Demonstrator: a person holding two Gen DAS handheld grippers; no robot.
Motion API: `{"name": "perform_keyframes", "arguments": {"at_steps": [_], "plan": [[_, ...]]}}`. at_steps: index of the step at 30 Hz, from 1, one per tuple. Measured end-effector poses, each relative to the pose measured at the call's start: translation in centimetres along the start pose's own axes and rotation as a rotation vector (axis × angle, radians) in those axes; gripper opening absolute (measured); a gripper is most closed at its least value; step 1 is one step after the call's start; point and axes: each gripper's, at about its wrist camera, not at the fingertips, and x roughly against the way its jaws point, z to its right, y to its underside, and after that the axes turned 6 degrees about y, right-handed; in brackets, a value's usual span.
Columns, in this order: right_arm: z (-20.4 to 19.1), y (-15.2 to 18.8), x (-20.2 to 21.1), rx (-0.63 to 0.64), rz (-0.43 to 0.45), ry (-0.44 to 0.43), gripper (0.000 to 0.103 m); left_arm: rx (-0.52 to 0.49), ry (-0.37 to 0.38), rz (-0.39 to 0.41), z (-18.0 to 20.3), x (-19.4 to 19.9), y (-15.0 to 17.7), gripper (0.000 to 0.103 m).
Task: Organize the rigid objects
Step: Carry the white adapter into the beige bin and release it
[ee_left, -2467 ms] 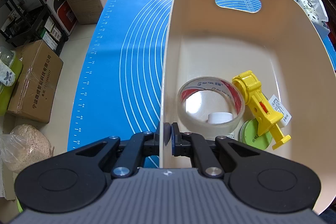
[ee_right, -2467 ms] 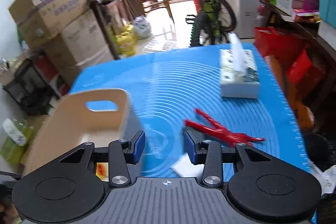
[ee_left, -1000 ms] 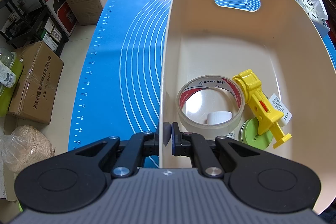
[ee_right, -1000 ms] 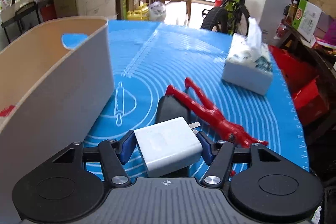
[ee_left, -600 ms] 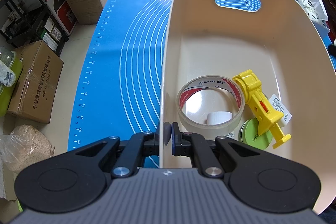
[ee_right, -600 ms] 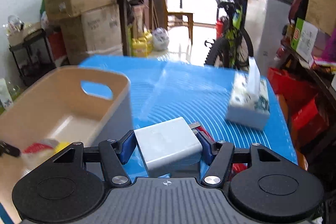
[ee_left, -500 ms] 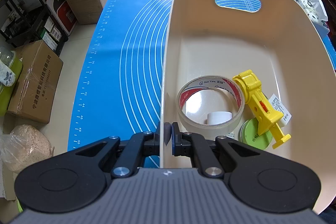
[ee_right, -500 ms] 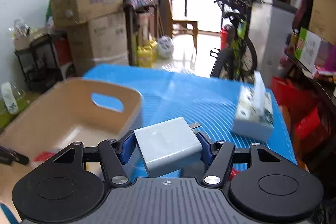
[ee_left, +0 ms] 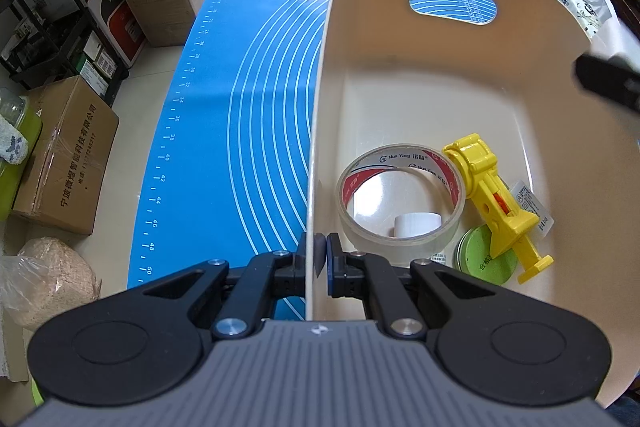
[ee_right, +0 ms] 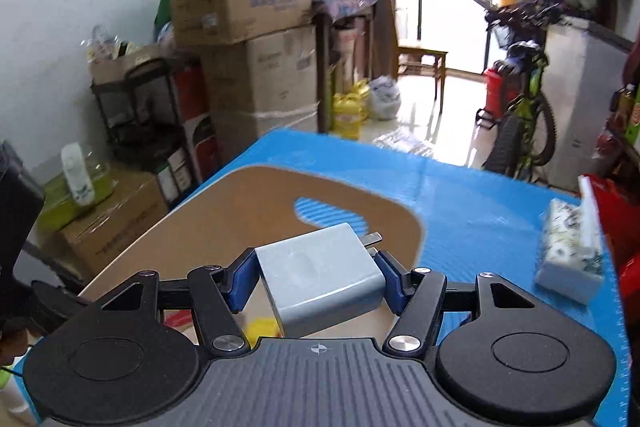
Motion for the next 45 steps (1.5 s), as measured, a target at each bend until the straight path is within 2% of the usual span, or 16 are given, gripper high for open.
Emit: {"name": "perform_keyframes", "arguments": {"at_steps": [12, 17, 21, 30, 33, 40, 45], "plan": [[-3.7, 3.0, -3.0, 0.123, -0.161, -0.017, 0.066, -0.001, -0.001, 0.0, -0.1, 0.0, 0.0, 0.008], [-4.8, 2.9, -3.2, 0.184, -0.197, 0.003, 0.066, -0.004, -0.005, -0.001, 0.0, -0.1, 0.0, 0.008], [-5.6, 2.9, -3.3, 0.204, -0.218, -0.017, 0.066, -0.004, -0.005, -0.001, 0.0, -0.1, 0.0, 0.008], [-4.9, 2.7, -3.3, 0.197, -0.229, -0.043, 0.066, -0.004, -0.005, 0.0, 0.0, -0.1, 0.0, 0.008], [-4.5, 2.6, -3.1, 0.173, -0.216, -0.048, 0.071, -0.003, -0.005, -0.001, 0.0, -0.1, 0.0, 0.008], [-2.1, 1.1, -0.7, 0.071, -0.121, -0.056, 0.071, -0.004, -0.005, 0.0, 0.0, -0.1, 0.0, 0.008], [2.0, 0.3, 1.9, -0.012, -0.029, 0.011, 0.071, -0.004, -0.006, 0.0, 0.0, -0.1, 0.0, 0.008]]}}
